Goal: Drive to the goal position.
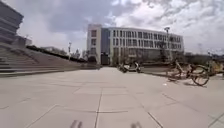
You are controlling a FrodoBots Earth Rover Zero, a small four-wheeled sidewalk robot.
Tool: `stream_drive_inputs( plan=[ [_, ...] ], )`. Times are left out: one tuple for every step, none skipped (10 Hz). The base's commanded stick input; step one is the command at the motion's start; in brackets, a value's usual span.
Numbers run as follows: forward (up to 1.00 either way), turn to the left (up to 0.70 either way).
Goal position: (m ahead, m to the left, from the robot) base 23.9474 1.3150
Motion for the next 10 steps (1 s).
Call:
stream_drive_inputs(
  plan=[
    [0.99, 0.06],
    [0.99, 0.06],
    [0.99, 0.06],
    [0.99, 0.06],
    [0.99, 0.06],
    [0.99, 0.06],
    [0.99, 0.06],
    [0.99, 0.06],
    [0.99, 0.06],
    [0.99, 0.06]
  ],
)
